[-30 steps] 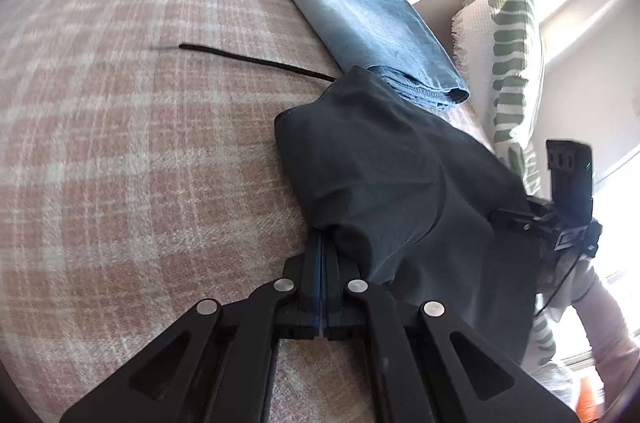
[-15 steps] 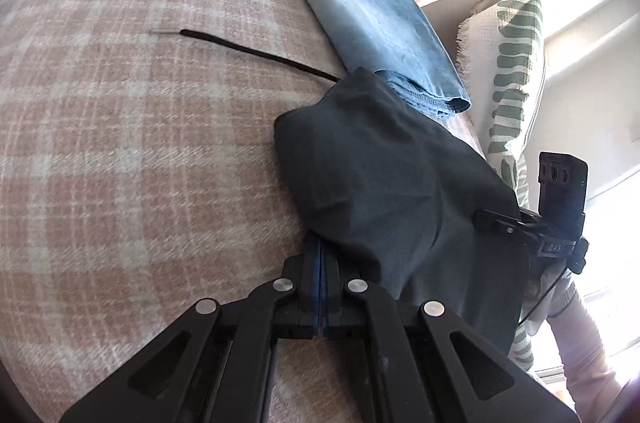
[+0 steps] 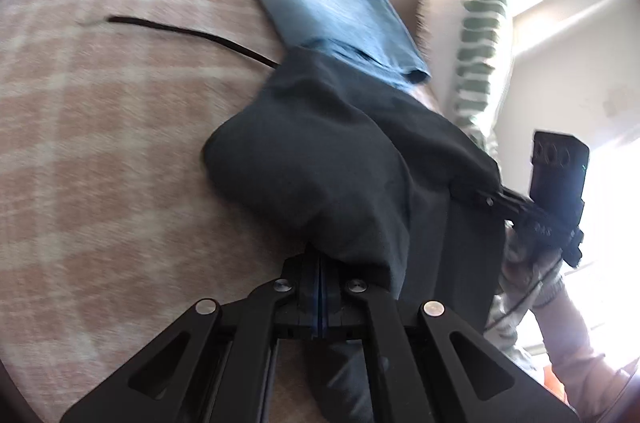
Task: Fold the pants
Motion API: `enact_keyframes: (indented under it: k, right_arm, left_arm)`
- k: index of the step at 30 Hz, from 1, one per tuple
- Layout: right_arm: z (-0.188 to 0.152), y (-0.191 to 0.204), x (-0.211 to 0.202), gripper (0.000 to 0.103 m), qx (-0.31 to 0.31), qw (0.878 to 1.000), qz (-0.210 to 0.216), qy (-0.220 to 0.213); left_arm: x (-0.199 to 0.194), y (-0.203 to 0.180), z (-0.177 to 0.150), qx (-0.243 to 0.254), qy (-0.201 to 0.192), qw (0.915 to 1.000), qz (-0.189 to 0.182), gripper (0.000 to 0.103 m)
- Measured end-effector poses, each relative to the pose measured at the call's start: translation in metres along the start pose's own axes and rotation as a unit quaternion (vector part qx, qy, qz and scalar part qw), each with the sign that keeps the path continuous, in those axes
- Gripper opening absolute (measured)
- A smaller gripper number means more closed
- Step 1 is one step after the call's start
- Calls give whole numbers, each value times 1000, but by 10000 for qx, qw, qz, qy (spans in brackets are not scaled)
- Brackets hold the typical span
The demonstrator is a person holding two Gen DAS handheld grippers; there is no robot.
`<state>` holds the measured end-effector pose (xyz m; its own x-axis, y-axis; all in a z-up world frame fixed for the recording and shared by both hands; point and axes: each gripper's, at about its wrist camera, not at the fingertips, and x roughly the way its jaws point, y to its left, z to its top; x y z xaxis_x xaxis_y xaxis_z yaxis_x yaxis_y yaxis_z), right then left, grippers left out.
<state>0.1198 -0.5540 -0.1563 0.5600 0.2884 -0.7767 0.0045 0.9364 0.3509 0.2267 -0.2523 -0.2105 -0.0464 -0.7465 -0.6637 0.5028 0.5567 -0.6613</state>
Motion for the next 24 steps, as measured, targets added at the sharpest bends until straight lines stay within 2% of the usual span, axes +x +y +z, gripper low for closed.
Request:
enact_keyframes:
  k: [2, 5, 9, 14, 15, 18, 19, 20, 21, 22, 23, 24]
  right_arm:
    - [0, -1, 2, 37, 32, 9999, -83, 53]
    - [2, 4, -5, 34, 28, 10000, 22, -59]
    - [1, 15, -6, 33, -136, 9998, -68, -94]
    - [4, 14, 4, 34, -235, 9990, -387, 34]
    - [4, 10, 6, 37, -210, 9989, -419, 74]
    - [3, -3, 8, 55, -77, 9986, -466, 258]
    - [2, -5, 8, 73, -70, 9975, -632, 303]
    - [1, -7, 9, 86, -110, 9957, -851, 340]
    - [-1, -9, 11, 88, -152, 9949, -926, 359]
    - [-4, -12, 12, 88, -95, 9957, -829, 398]
    - [-6, -16, 15, 77, 57, 9973, -563, 469]
    - [-9, -20, 19, 63, 298, 9980, -72, 554]
  left_arm:
    - [5, -1, -2, 169, 30, 9997, 184, 0]
    - [5, 0, 3, 37, -71, 10000, -13, 0]
    - [1, -26, 8, 430, -330, 9982, -249, 0]
    - [17, -44, 16, 658, -163, 9976, -144, 0]
    - [20, -44, 18, 625, -147, 9979, -54, 0]
    - [23, -40, 17, 572, -55, 9982, 152, 0]
    - [23, -39, 16, 538, -48, 9984, 148, 0]
    - [23, -36, 15, 504, -47, 9986, 151, 0]
    - [21, -34, 13, 479, -51, 9987, 168, 0]
    - [21, -32, 12, 454, -51, 9988, 184, 0]
    - [21, -31, 11, 445, -59, 9988, 205, 0]
    - [21, -29, 10, 423, -61, 9989, 195, 0]
